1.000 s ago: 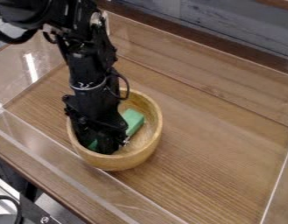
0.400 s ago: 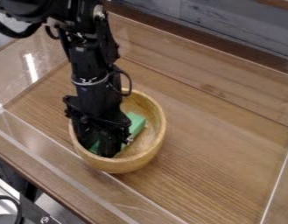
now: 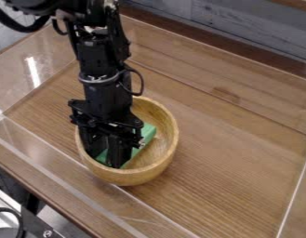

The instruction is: Remove the green block from inside the brown bowl and put it on the table

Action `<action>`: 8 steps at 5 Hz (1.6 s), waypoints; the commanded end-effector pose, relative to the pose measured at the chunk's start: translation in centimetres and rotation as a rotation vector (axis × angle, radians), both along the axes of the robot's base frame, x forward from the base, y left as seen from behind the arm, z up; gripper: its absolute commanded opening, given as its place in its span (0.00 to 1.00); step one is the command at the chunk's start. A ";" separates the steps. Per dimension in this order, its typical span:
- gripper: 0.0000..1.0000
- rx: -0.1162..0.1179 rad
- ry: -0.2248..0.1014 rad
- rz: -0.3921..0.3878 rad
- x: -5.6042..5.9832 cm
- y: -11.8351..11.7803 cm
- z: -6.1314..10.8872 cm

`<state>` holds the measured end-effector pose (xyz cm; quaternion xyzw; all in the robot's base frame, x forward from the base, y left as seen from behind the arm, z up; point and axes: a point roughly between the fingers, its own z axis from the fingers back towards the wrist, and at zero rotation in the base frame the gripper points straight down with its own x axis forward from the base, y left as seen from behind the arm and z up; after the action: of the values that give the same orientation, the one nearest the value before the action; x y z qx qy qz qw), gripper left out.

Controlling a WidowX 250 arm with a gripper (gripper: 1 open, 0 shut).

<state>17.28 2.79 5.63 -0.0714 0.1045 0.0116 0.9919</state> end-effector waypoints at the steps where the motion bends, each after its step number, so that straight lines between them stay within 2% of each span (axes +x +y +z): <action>1: 0.00 -0.010 -0.005 0.007 0.7 -0.2 1.1; 3: 0.00 -0.035 0.013 0.023 0.8 -0.8 2.3; 8: 0.00 -0.078 0.012 0.023 1.1 -1.5 3.7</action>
<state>17.37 1.24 7.94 -0.1181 0.1460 0.0265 0.9819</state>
